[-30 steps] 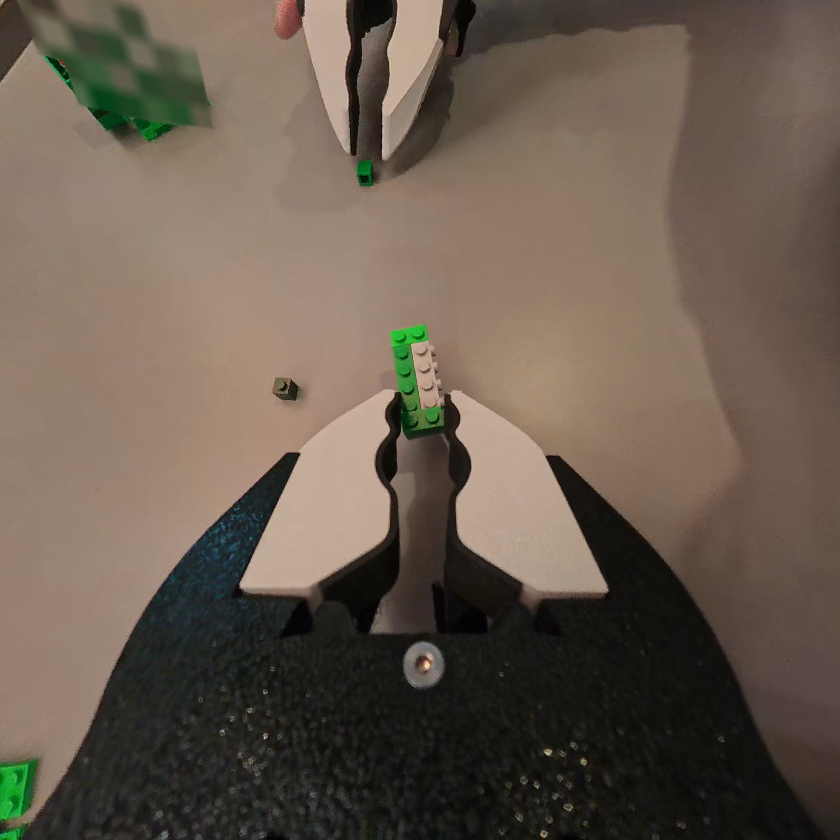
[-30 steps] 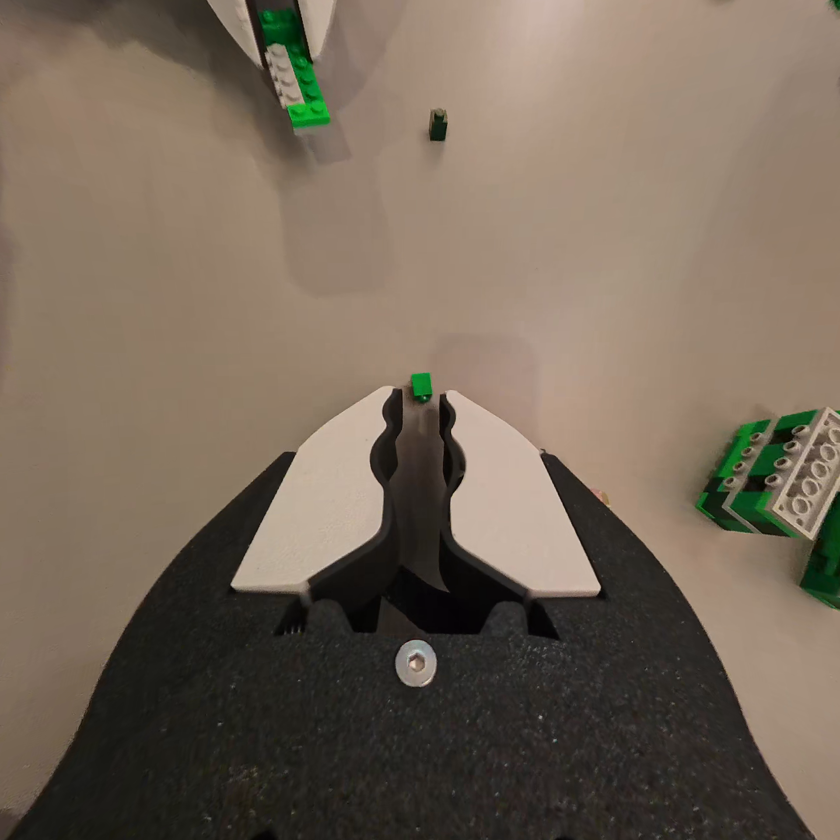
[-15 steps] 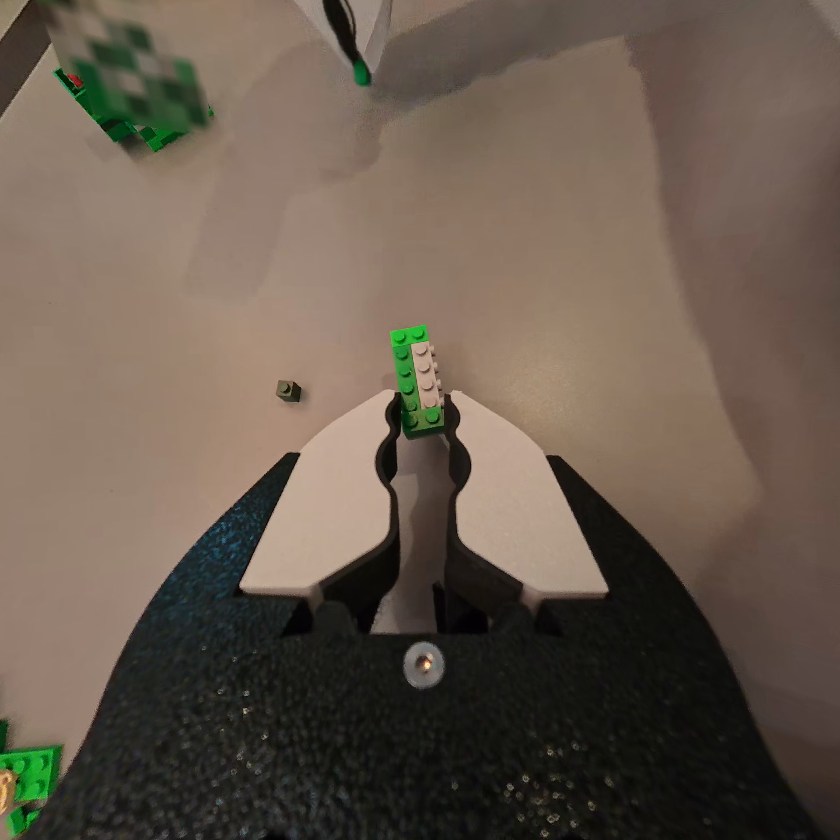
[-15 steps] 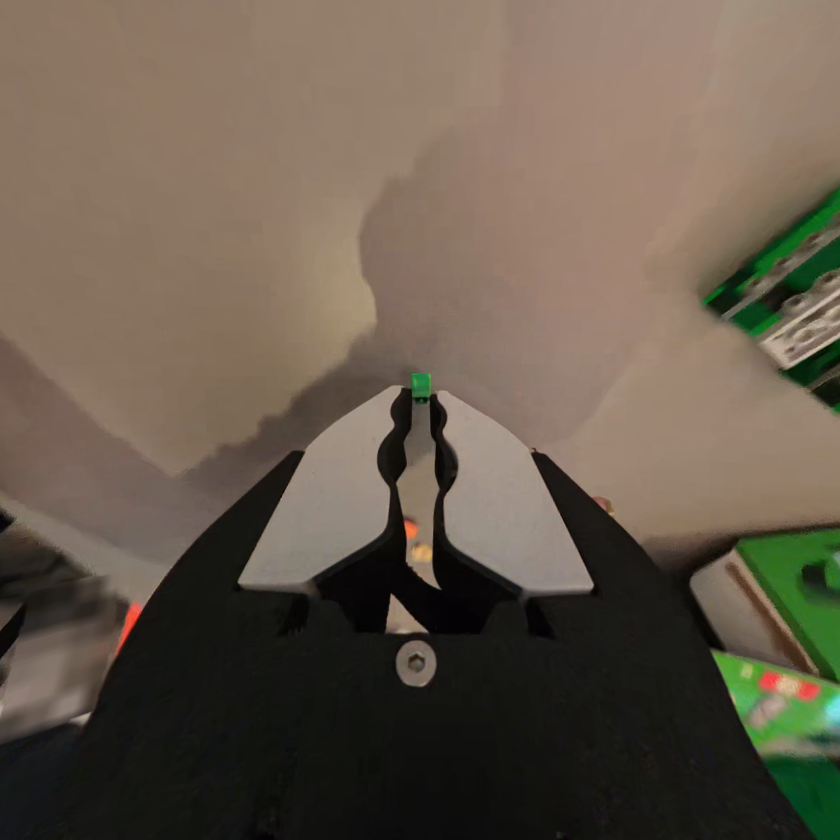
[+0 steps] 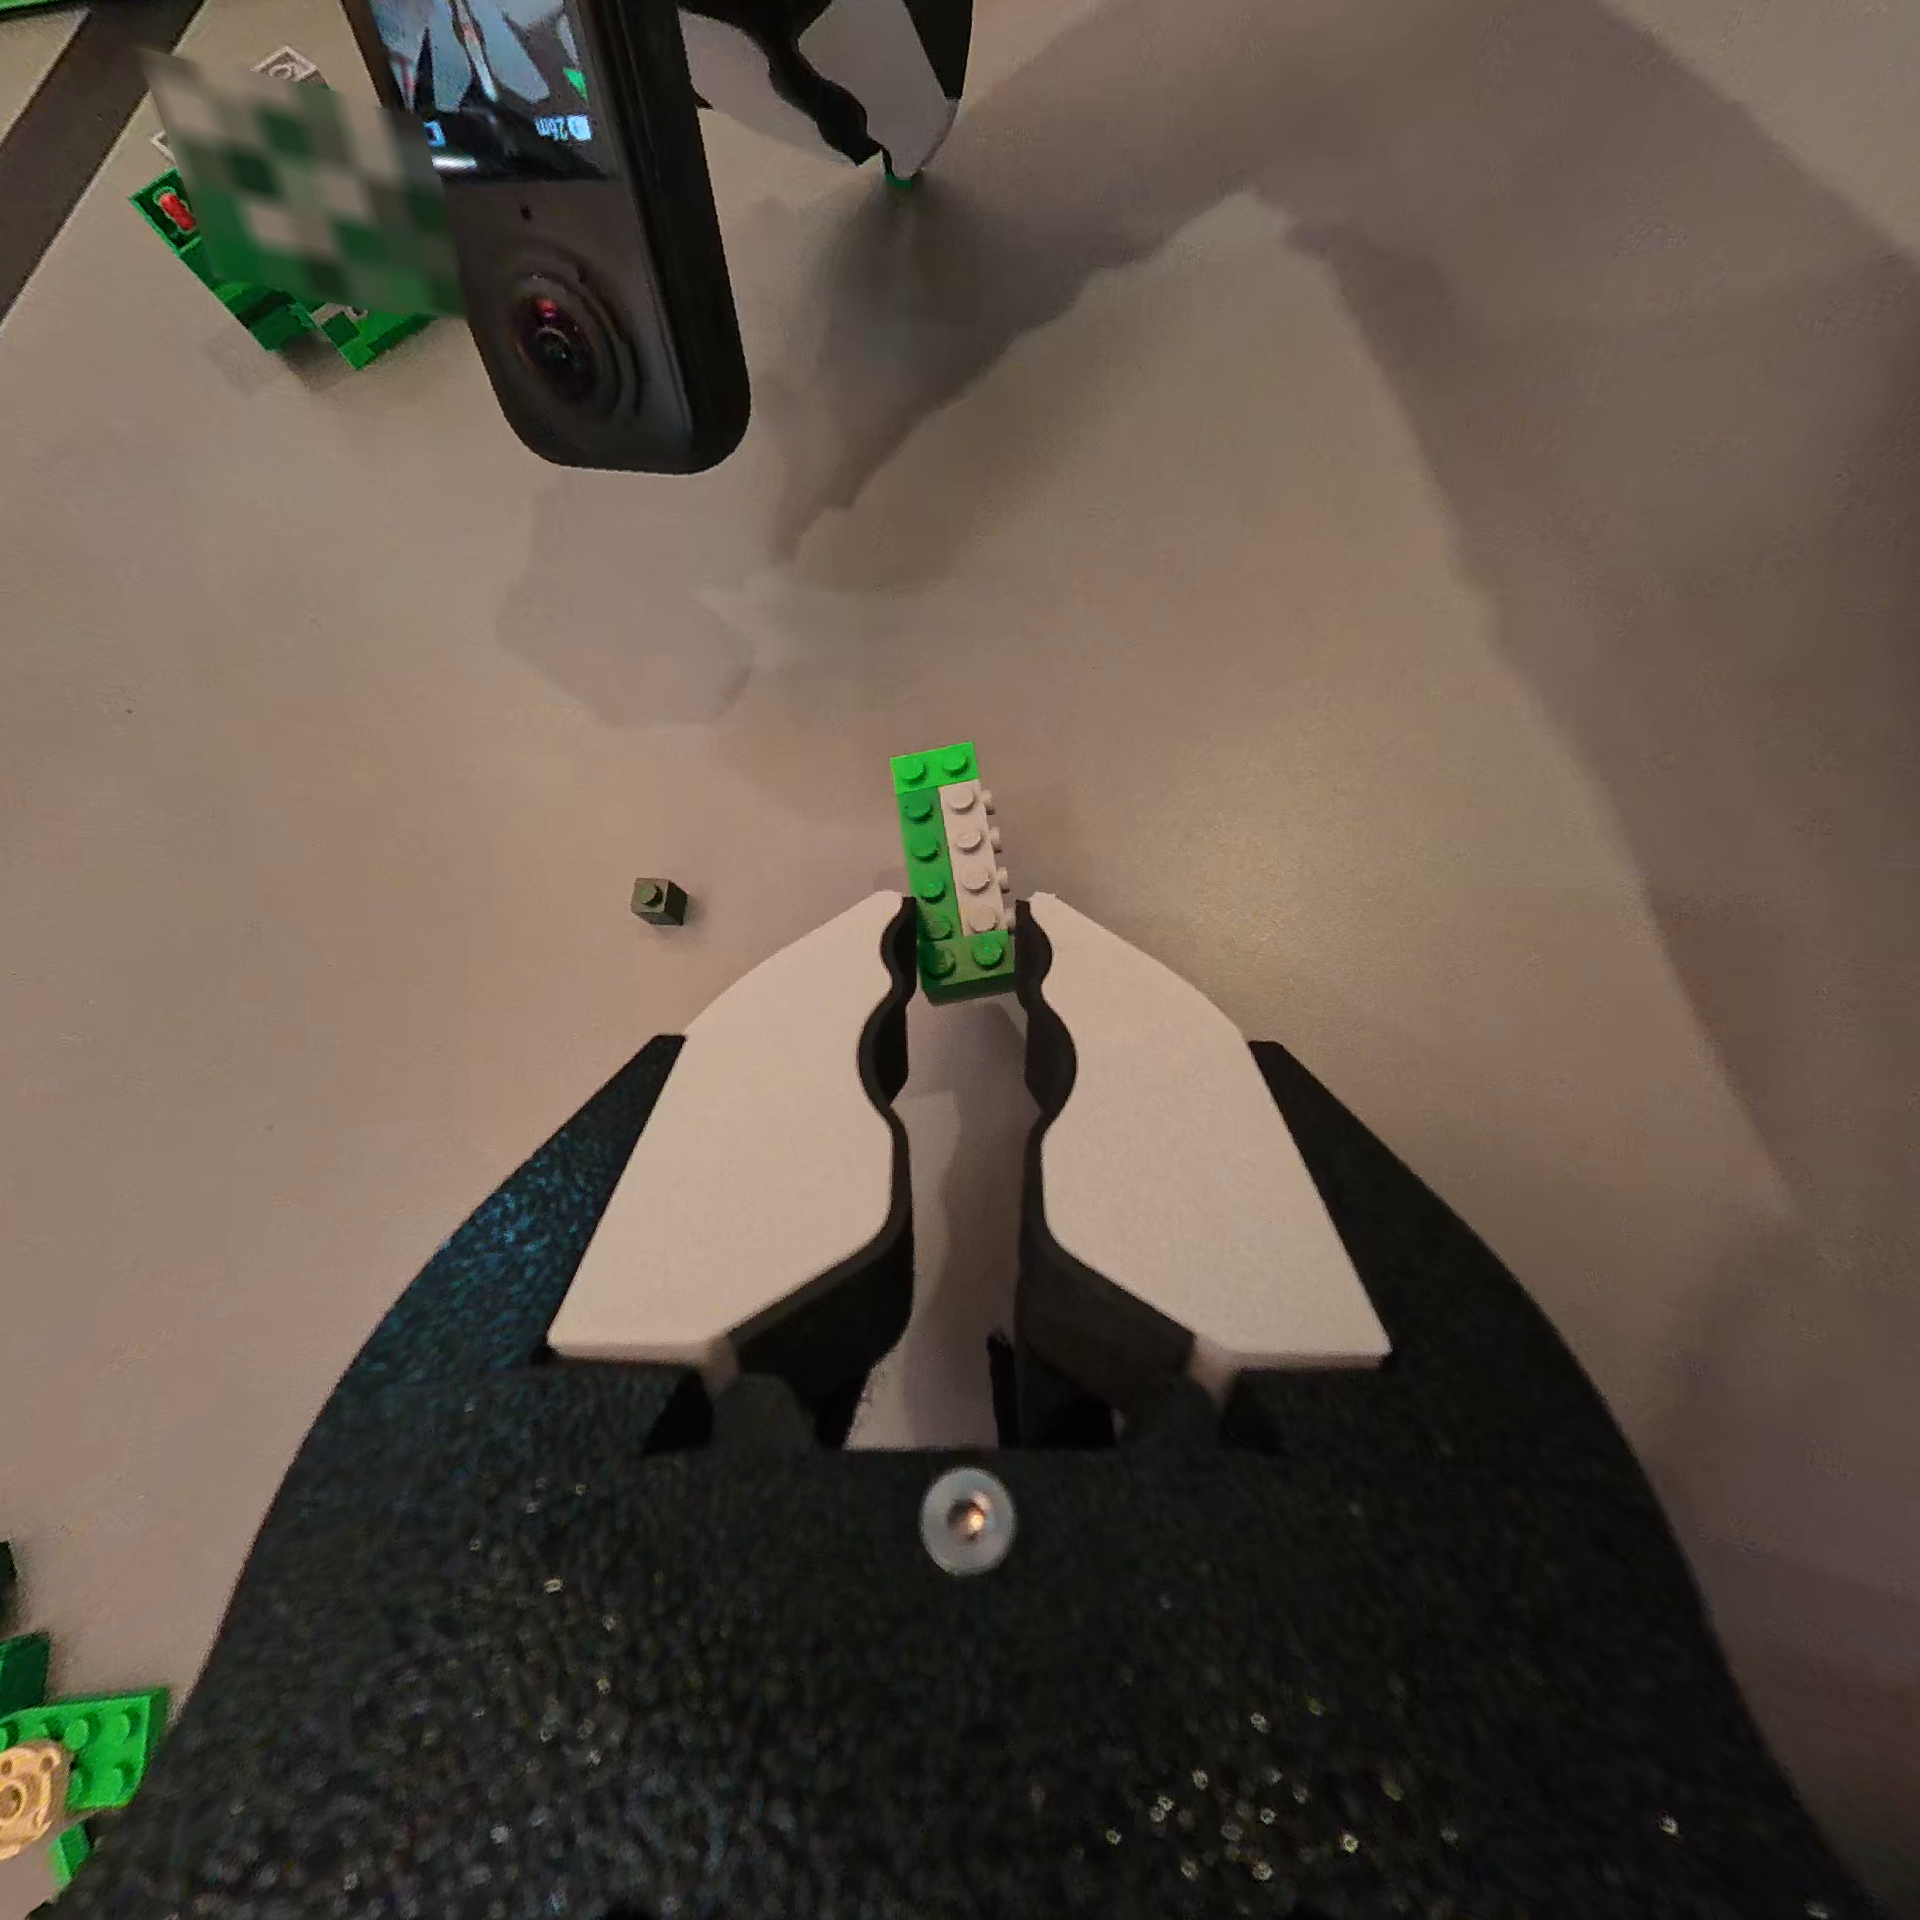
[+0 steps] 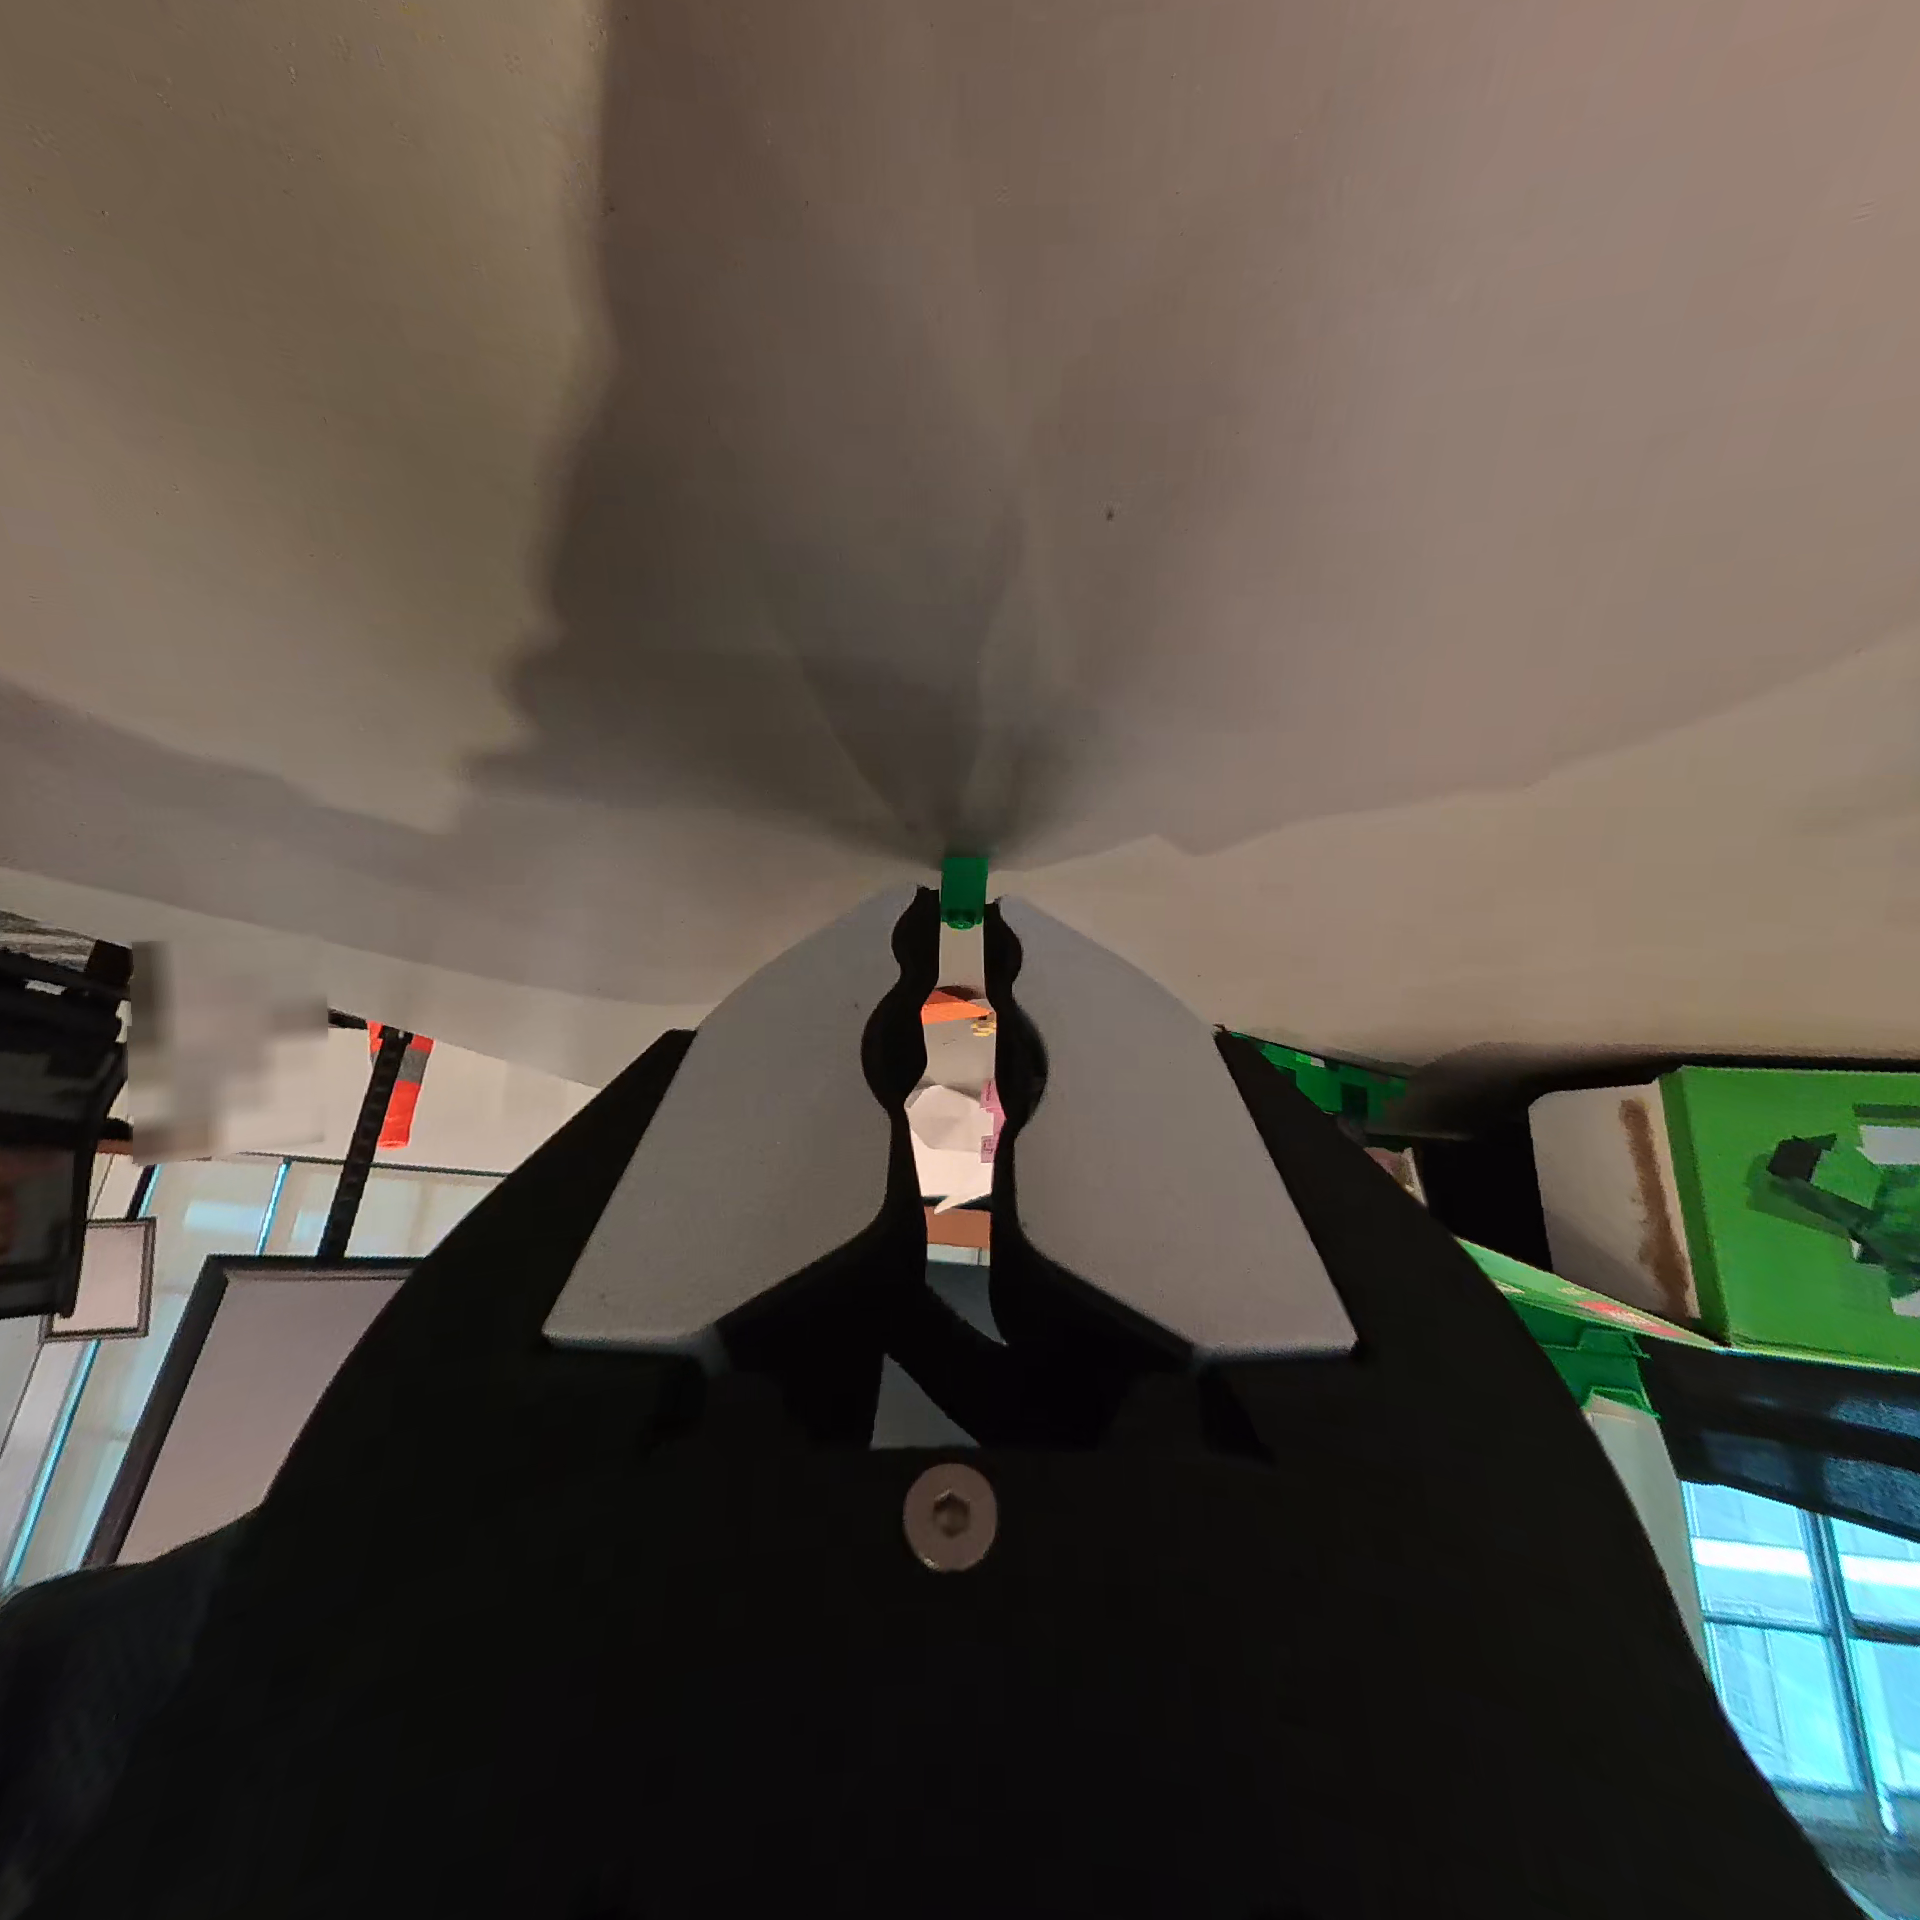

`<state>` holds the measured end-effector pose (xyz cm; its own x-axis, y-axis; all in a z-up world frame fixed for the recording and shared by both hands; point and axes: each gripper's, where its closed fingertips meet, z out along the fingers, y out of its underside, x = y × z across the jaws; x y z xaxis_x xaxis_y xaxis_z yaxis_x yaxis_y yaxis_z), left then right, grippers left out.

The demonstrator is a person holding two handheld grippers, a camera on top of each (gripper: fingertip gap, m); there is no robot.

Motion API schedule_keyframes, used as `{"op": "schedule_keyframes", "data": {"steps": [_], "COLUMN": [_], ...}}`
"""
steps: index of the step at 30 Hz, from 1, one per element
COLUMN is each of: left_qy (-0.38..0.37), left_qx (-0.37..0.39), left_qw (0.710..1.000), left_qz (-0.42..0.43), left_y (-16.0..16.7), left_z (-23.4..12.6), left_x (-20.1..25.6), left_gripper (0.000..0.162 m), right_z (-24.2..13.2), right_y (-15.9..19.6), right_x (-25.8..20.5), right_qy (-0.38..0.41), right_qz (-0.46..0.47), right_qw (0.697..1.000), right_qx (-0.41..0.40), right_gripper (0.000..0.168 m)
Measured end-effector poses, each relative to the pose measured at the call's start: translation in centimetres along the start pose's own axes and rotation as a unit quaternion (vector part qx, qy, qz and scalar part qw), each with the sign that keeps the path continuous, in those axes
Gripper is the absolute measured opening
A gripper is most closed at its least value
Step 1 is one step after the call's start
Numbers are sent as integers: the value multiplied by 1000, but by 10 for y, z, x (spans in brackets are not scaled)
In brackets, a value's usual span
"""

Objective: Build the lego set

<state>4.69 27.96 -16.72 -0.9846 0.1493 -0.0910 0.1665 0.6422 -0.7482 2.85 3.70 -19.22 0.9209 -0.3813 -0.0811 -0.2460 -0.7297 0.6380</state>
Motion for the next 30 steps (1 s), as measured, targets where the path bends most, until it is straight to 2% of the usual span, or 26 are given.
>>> {"op": "schedule_keyframes", "data": {"steps": [1,15,19,21,24,27,30], "left_qy": [0,10,11,12,13,13,20], "left_qx": [0,-8,-8,-7,-3,2,15], "left_qw": [1000,1000,1000,1000,1000,1000,1000], "left_qz": [0,0,0,0,-1,1,-1], "left_y": [0,2,2,2,1,-1,-5], "left_z": [0,4,4,4,4,3,4], "left_x": [0,3,4,4,4,4,6], "left_gripper": [17,17,17,17,17,17,17], "right_z": [0,1,1,-3,-9,-18,-23], "right_y": [0,-4,-1,-3,0,1,5], "right_x": [0,4,5,7,0,-3,-5], "right_qy": [1,24,37,68,103,139,148], "right_qz": [-1,3,6,7,36,66,90], "right_qw": [1000,999,998,993,969,911,848], "right_qx": [2,38,51,99,220,383,501], "right_gripper": [7,11,18,23,27,27,27]}}
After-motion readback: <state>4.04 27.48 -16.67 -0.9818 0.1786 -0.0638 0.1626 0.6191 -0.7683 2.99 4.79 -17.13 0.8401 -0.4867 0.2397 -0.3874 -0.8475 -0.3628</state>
